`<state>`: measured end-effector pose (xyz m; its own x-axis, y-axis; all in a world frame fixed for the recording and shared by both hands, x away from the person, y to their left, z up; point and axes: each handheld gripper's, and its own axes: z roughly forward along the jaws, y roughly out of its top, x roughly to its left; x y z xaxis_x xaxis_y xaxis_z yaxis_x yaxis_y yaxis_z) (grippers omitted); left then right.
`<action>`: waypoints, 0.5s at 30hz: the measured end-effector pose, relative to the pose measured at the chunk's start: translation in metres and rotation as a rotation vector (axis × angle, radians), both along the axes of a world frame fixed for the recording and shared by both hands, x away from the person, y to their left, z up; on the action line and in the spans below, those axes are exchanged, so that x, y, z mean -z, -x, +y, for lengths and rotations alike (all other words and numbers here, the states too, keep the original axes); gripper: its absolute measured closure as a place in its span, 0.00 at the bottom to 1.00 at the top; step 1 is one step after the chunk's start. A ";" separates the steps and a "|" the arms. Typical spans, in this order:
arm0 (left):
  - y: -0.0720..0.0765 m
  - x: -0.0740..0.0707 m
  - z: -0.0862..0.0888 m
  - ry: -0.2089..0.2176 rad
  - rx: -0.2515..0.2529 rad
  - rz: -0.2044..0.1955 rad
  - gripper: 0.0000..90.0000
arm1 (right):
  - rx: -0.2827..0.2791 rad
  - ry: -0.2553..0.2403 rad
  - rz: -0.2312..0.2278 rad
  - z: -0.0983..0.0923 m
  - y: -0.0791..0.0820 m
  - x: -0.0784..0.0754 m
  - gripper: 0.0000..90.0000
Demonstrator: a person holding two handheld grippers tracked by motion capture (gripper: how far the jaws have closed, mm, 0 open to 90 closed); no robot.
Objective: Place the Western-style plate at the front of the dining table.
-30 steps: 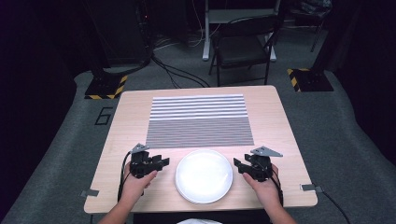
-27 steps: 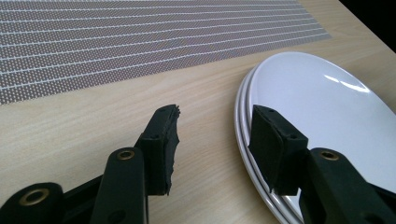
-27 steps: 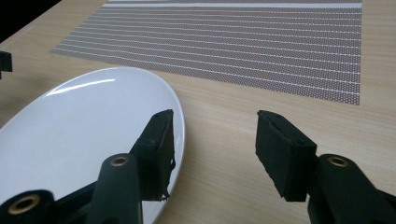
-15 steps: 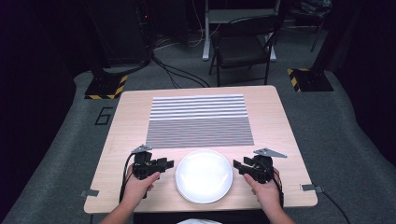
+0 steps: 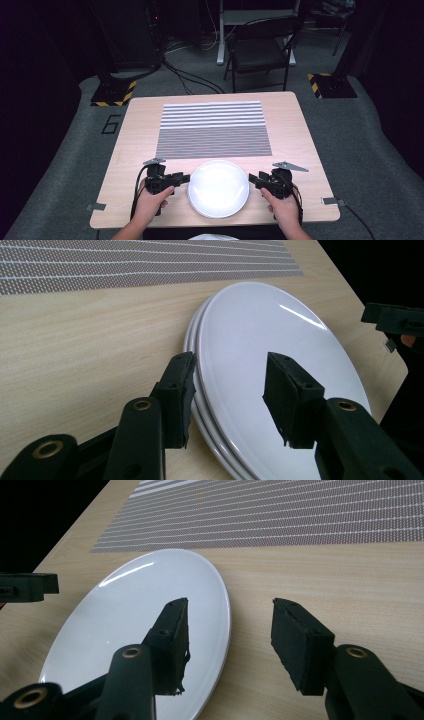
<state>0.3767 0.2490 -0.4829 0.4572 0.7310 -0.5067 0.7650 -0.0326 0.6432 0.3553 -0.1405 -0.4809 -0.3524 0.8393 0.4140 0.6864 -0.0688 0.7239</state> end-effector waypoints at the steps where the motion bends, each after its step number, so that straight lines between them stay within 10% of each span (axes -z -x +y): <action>1: 0.000 0.002 0.000 -0.001 0.003 -0.007 0.61 | 0.000 0.001 0.005 0.000 -0.001 0.002 0.55; 15: 0.006 0.008 -0.007 -0.004 0.028 -0.006 0.63 | -0.012 0.054 -0.021 0.006 -0.001 0.006 0.56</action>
